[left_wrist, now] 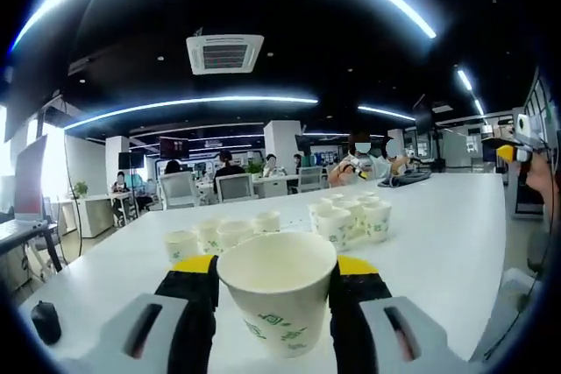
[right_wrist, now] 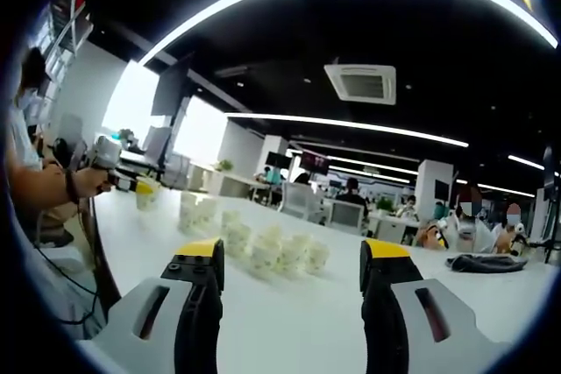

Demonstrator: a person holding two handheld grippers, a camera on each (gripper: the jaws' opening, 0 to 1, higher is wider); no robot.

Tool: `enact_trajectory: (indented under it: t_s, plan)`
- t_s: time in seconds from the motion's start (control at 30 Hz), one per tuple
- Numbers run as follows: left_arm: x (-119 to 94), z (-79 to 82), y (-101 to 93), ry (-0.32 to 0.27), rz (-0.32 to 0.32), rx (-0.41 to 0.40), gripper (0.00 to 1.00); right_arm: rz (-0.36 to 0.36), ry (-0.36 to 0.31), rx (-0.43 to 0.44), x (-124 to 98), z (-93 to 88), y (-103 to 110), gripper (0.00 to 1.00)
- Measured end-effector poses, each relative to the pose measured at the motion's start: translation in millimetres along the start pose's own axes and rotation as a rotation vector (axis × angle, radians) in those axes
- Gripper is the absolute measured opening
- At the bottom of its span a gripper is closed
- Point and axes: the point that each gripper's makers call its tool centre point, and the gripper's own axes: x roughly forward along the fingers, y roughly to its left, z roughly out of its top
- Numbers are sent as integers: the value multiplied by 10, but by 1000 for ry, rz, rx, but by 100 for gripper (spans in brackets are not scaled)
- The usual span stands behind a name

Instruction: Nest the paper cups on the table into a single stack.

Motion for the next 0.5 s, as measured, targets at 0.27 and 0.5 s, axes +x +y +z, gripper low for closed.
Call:
enact_trajectory:
  t_s: [0.27, 0.5]
  plan:
    - [-44, 1, -107, 1, -23, 4, 53, -1, -1, 1, -3, -2, 6, 66]
    - [-81, -1, -252, -7, -47, -3, 53, 0, -1, 2, -5, -5, 6, 66]
